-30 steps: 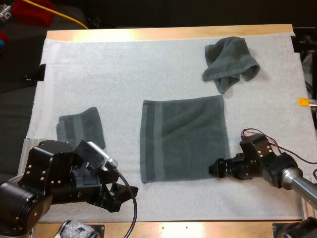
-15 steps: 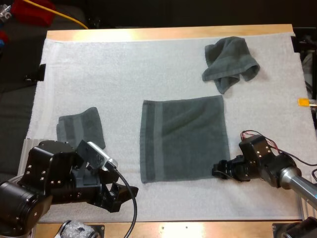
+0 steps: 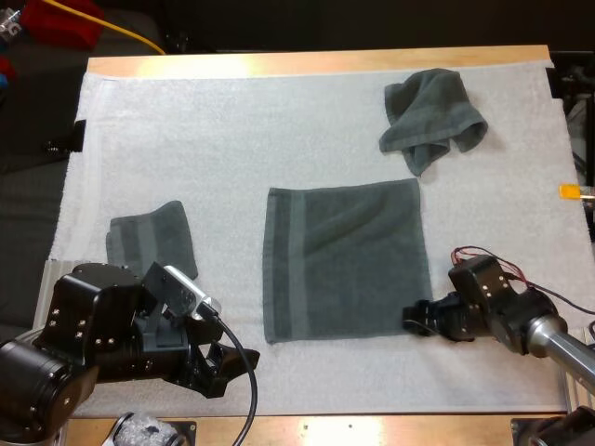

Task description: Pick towel from pile, fold and stack

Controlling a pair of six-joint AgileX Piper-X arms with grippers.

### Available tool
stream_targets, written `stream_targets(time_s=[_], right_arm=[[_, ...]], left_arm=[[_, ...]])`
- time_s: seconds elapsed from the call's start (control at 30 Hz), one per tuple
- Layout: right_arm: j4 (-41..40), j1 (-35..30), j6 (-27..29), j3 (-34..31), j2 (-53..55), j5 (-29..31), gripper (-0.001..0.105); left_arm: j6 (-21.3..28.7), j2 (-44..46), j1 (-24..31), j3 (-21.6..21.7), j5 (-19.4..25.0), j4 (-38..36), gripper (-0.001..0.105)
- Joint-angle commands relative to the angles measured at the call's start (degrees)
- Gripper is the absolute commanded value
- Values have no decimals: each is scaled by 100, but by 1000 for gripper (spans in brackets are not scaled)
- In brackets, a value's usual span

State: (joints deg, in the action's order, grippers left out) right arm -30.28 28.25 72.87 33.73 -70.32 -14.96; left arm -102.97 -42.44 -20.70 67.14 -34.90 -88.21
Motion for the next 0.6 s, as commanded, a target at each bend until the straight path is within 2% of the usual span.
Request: stream_targets(time_s=[0.0,0.1,0.17,0.33,0.43,0.57], right_arm=[[-261,-5,15,-33,50,254,60],[-261,-5,15,-33,151,231,49],[-261,-5,15,-33,136,105,46],[-226,-5,15,-73,35,-48,52],[41,-5,-42,-180,24,-310,52],[218,-5,-226,-263,24,-327,51]], left_arm=[[0,10,-28,-14,-57,-23,65],[36,10,-28,-14,-57,-23,65],[36,10,-28,-14,-57,-12,65],[36,10,-28,-14,-57,-1,65],[36,10,-28,-14,-57,-1,65],[36,10,-28,-14,-57,-1,65]])
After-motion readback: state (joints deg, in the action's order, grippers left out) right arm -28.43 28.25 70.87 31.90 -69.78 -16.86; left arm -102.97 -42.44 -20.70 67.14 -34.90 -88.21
